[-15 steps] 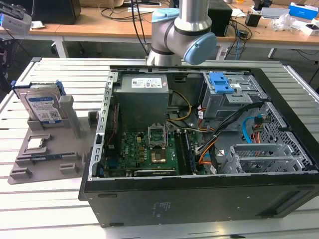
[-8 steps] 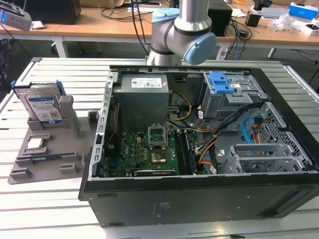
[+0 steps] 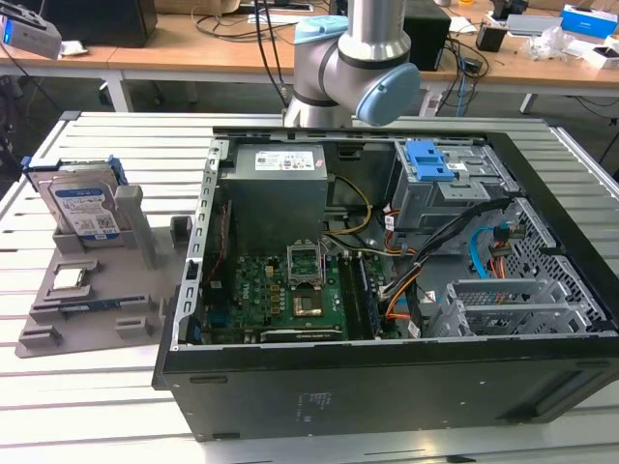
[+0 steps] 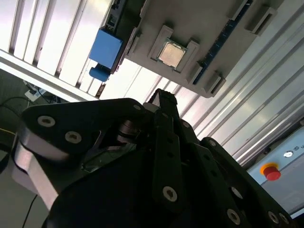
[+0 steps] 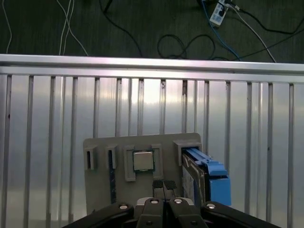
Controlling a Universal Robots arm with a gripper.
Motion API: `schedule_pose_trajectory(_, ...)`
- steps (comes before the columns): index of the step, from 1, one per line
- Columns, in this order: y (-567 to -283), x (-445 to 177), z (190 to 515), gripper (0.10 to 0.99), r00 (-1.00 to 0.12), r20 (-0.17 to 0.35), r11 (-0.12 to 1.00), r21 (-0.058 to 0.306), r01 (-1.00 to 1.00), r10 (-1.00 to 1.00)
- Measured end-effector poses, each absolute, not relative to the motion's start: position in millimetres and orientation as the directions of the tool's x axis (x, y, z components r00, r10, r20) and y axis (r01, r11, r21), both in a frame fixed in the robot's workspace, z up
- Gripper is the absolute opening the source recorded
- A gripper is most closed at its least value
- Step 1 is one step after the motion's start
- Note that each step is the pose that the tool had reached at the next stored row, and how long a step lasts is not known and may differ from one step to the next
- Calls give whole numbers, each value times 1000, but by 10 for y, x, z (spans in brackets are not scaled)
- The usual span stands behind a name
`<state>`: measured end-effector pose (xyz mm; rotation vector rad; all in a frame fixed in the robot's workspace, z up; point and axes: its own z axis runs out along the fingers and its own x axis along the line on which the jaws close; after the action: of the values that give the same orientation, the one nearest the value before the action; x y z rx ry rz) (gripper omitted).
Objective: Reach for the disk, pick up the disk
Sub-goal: 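Pick up the disk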
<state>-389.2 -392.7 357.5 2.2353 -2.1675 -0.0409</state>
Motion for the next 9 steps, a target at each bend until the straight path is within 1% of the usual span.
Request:
schedule_pose_trajectory(2,-3927,-3892,3575,114,32,0,-32,38,-999,-999)
schedule_pose_trajectory(4,-3927,-3892,3575,231,34,0,-34,38,-999,-999)
schedule_pose_trajectory(5,-3927,-3892,3575,357,35,0,-35,38,-999,-999)
schedule_pose_trajectory(7,-3927,-3892,3575,478,37,1,-37,38,-999,-999)
schedule_pose_trajectory(8,-3927,-3892,3575,478,38,1,-37,38,-999,-999)
schedule_pose_trajectory(9,-3927,-3892,3575,541,39,0,-39,38,-999,-999)
